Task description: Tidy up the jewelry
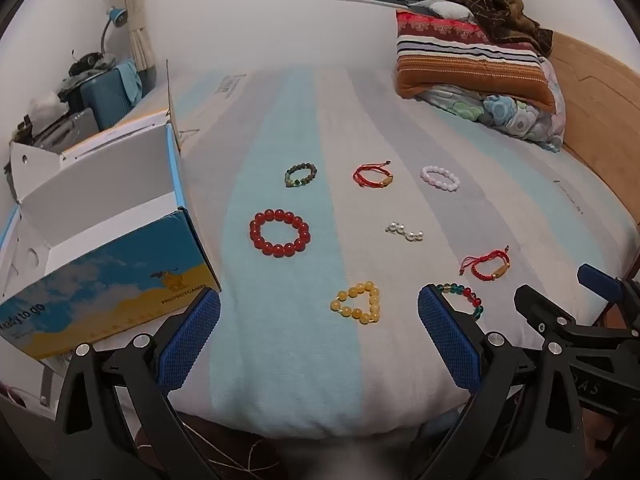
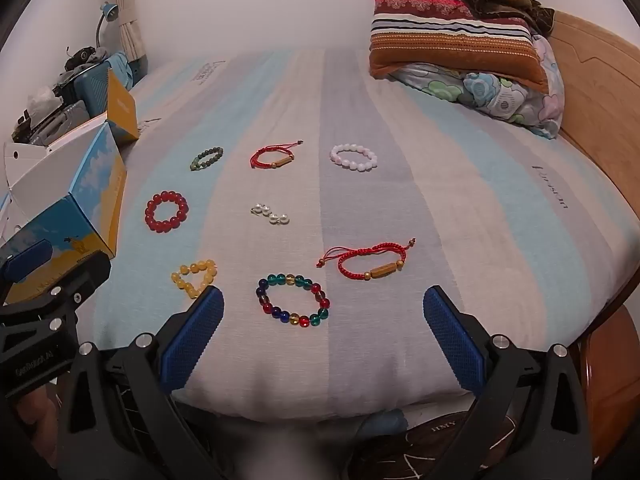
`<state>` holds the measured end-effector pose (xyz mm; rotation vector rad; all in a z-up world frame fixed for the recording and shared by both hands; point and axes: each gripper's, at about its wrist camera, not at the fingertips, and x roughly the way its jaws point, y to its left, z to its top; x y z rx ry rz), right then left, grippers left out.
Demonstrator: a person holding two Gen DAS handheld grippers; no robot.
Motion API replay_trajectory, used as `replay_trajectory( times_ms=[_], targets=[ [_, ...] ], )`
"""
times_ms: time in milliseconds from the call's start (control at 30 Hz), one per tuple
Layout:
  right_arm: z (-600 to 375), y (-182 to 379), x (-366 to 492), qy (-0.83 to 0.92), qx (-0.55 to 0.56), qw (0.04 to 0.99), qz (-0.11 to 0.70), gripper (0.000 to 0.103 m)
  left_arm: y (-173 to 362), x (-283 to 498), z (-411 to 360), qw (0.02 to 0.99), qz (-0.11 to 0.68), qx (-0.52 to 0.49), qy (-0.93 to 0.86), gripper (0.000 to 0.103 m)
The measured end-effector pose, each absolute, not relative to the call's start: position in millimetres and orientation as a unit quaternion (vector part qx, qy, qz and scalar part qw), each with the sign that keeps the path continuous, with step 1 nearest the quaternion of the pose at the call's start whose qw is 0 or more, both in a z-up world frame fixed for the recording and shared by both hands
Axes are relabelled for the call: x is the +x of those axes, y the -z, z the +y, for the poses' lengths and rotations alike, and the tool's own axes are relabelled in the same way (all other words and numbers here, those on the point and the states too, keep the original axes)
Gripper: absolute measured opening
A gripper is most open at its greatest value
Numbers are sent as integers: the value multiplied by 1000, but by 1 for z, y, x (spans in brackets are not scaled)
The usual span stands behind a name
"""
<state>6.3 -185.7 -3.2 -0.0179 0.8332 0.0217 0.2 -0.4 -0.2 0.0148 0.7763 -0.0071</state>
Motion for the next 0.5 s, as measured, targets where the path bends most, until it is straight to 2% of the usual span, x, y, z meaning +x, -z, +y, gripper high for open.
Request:
replay_trajectory(
  times_ms=[267,333,500],
  targets=[
    [-183,3,4,-6,-10,916,401,96,0,-2,-18,922,388,14,14,97],
    [-183,4,4,-8,-9,915,402,96,2,6,7,921,390,3,10,97],
    [-184,1,3,-8,-9,917,399,96,2,0,0,922,388,3,7,97]
  ],
)
